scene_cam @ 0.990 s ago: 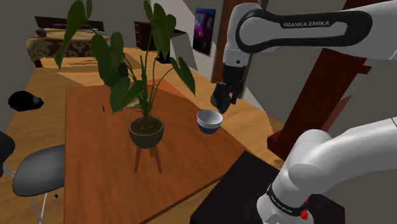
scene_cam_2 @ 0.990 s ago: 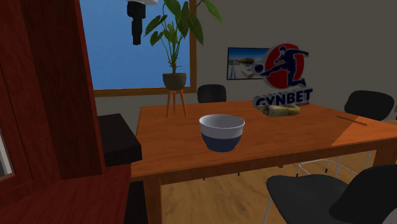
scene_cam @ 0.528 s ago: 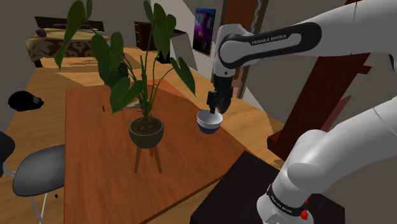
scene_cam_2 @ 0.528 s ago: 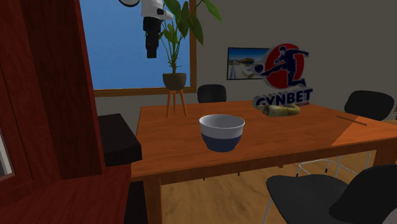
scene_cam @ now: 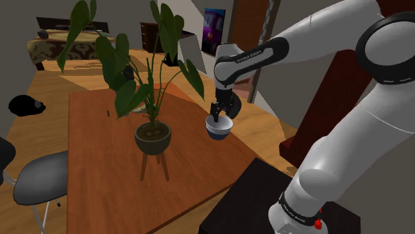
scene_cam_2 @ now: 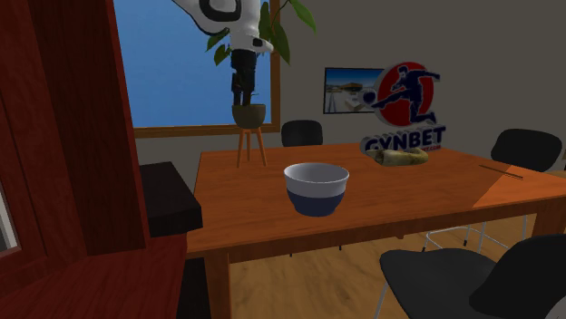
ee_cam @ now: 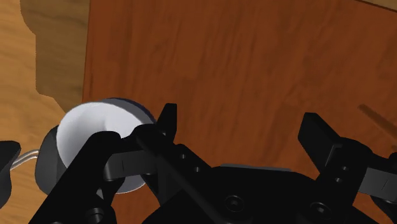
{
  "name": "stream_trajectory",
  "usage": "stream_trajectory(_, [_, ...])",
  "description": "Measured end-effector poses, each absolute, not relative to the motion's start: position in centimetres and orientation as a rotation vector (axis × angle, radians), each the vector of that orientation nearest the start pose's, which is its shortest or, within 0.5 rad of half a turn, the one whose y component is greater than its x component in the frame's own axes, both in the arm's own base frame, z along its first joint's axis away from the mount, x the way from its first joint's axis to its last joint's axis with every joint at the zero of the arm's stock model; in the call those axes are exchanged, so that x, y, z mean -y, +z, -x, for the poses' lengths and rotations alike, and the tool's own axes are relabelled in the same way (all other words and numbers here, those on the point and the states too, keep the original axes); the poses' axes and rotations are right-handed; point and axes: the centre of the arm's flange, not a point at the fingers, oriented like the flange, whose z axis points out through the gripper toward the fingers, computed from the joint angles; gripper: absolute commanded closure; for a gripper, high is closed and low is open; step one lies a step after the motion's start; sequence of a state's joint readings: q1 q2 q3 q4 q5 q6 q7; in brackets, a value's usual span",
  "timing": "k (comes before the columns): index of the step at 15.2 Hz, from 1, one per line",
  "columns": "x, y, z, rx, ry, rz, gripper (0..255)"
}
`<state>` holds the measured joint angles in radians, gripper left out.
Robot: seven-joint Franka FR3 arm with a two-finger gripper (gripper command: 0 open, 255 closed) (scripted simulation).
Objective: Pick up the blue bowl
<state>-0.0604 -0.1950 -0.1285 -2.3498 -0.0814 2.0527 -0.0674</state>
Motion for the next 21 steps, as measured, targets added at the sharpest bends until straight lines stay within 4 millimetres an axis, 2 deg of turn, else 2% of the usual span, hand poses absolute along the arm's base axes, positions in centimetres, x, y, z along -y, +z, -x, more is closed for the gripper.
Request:
stream_trajectory(9, [13.8,31.8,-52.0,-0.082,0.209,3.219,0])
stream_trajectory(18, [19.4,23.6,-59.1,-0.041,0.247,3.271,0])
stream_trajectory(21, [20.5,22.0,-60.6,-0.032,0.256,3.282,0])
